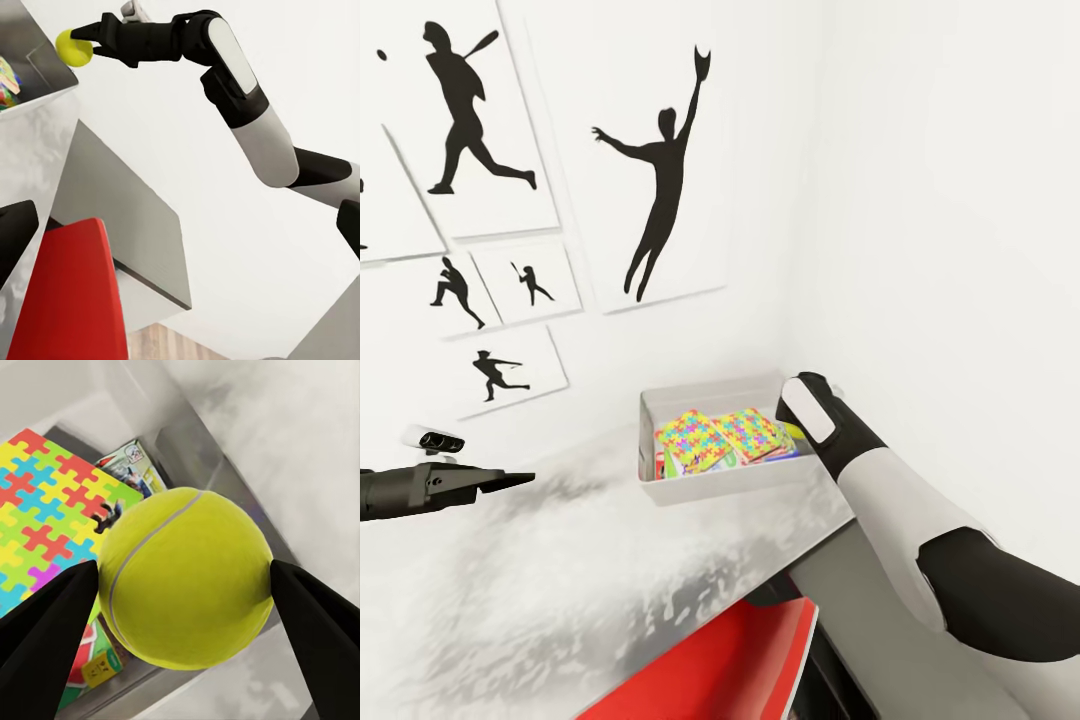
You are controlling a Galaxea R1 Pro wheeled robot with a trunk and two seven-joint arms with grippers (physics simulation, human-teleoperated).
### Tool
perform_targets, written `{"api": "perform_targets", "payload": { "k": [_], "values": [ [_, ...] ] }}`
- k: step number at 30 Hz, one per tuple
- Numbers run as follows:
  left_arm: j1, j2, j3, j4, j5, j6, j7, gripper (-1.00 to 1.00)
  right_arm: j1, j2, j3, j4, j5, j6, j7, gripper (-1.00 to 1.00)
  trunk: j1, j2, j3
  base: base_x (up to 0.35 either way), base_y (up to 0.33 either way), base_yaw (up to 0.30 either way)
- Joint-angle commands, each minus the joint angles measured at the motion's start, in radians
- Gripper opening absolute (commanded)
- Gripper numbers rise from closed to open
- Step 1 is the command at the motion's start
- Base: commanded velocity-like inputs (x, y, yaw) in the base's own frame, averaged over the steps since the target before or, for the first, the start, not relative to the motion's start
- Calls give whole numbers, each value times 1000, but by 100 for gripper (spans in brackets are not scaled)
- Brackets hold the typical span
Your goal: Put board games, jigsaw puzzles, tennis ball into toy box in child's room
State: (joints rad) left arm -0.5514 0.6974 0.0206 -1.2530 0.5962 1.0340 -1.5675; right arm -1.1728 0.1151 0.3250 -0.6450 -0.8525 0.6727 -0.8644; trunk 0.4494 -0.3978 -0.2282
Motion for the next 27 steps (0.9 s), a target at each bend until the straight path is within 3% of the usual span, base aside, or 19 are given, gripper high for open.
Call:
{"api": "perform_targets", "payload": {
  "k": [1,27],
  "values": [
    [-1,1,-1,0,1,11,-3,100,-2,0,4,-1,-7,4,-8,-100,1,-2,-4,0,0,0],
    [-1,1,-1,0,1,11,-3,100,-2,-2,-1,-1,-6,9,-3,-100,1,-2,-40,0,0,0]
  ]
}}
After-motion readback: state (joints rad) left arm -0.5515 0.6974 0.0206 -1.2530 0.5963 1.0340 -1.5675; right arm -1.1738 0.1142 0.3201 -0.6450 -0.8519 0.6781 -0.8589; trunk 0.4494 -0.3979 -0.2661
